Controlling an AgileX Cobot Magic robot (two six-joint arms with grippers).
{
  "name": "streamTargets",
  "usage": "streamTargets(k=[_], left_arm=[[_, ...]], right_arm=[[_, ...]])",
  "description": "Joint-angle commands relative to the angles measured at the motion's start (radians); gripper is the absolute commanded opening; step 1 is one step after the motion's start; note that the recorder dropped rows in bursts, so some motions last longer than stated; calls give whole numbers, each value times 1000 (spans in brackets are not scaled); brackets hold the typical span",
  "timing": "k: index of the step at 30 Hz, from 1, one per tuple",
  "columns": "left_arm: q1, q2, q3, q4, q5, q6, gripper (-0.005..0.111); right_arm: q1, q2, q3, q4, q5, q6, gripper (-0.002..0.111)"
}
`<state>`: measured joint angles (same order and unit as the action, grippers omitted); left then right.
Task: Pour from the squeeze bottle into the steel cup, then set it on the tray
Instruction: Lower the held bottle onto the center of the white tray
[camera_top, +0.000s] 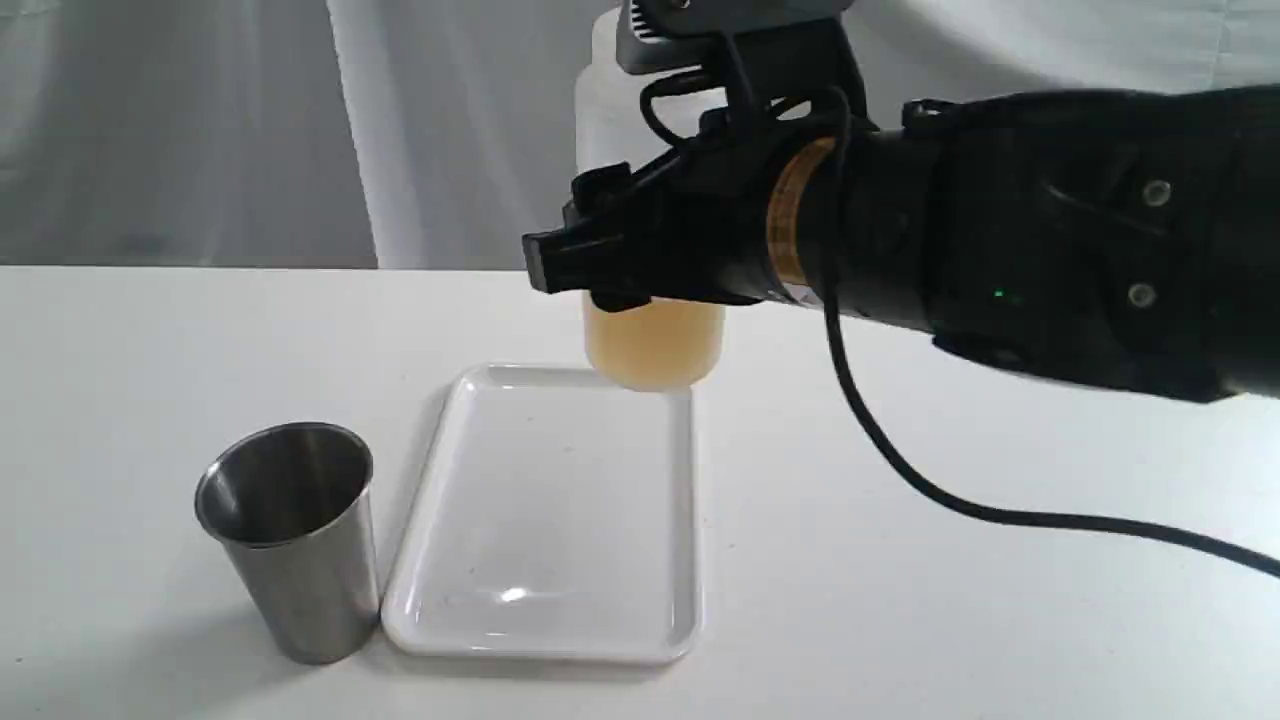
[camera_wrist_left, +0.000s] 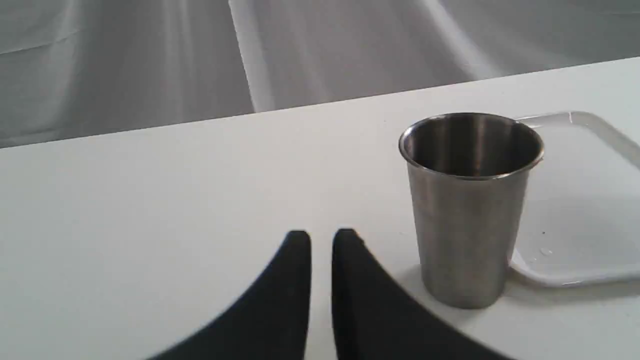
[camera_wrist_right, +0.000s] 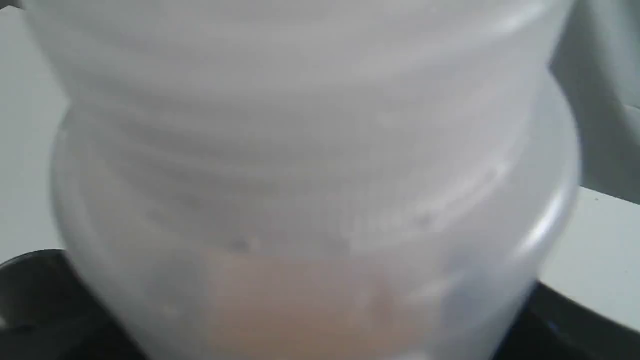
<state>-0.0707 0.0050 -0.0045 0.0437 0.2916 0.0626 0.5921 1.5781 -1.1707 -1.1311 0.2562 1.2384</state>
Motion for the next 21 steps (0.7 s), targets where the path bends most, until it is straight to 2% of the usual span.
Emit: streamTargets(k=[1, 8, 21], left_arm=[[-3, -5, 4, 1, -7, -2, 8], [-3, -5, 4, 1, -7, -2, 8], [-3, -5, 4, 1, -7, -2, 8]], right_arm=[[-38, -15, -2, 83, -113, -135, 57], [-105, 61, -2, 384, -269, -391, 57], [-107, 294, -2, 851, -500, -885, 57]])
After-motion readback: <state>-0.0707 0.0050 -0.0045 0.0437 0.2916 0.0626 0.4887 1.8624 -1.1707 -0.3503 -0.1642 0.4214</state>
